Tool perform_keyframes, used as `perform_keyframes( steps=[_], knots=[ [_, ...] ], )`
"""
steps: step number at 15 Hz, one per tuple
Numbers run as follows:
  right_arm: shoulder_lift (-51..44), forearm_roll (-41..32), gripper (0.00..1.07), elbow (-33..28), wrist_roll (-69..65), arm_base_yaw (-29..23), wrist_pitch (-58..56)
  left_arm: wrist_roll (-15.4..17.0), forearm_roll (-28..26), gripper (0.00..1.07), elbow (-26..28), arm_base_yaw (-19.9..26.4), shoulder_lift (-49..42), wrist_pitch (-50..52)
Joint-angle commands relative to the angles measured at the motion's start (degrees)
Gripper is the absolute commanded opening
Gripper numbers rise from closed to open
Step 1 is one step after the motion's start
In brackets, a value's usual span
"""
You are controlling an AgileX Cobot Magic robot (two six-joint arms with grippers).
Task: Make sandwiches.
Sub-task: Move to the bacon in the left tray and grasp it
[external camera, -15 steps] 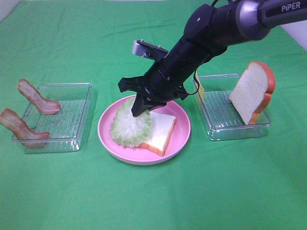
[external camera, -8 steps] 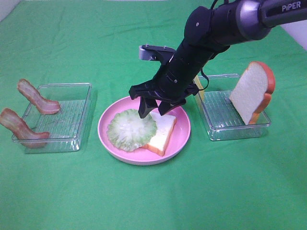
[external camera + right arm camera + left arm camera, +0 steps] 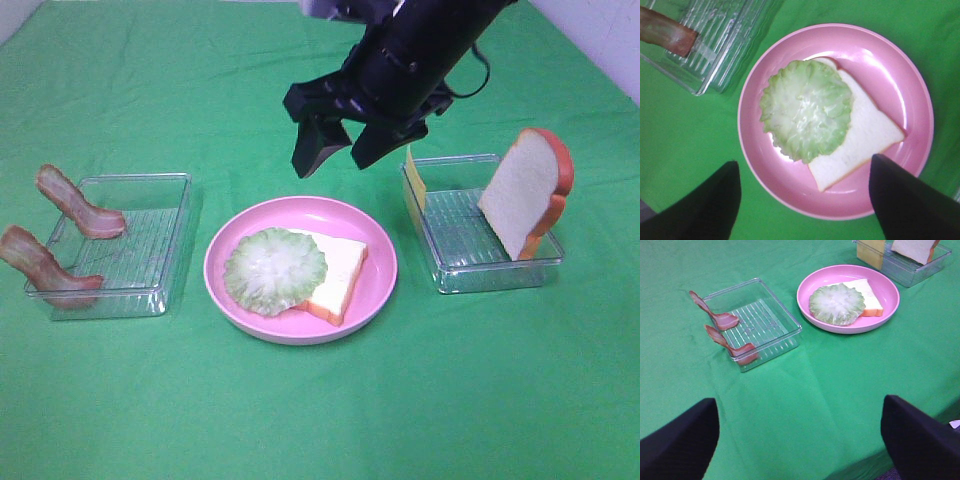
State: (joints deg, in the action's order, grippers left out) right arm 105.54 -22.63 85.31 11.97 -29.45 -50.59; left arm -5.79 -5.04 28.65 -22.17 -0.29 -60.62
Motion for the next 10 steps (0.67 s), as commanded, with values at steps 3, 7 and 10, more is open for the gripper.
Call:
perform_keyframes(
  steps=[3,7,10],
  knots=[
    [-14.5,9.6,0.69,-4.5,-5.4,0.1,-8.0,0.2,-0.3,0.83,-0.1,-0.3,-1.1,0.7],
    [-26.6,15.4,0.69,-18.2,-9.3,0.1,-8.0,0.2,-0.3,0.83,-0.1,-0.3,-1.1,0.7],
    [-36.4,15.5,0.69,-30.8,-9.5,0.1,-8.0,0.2,-0.3,0.83,-0.1,-0.3,-1.1,0.7]
  ],
)
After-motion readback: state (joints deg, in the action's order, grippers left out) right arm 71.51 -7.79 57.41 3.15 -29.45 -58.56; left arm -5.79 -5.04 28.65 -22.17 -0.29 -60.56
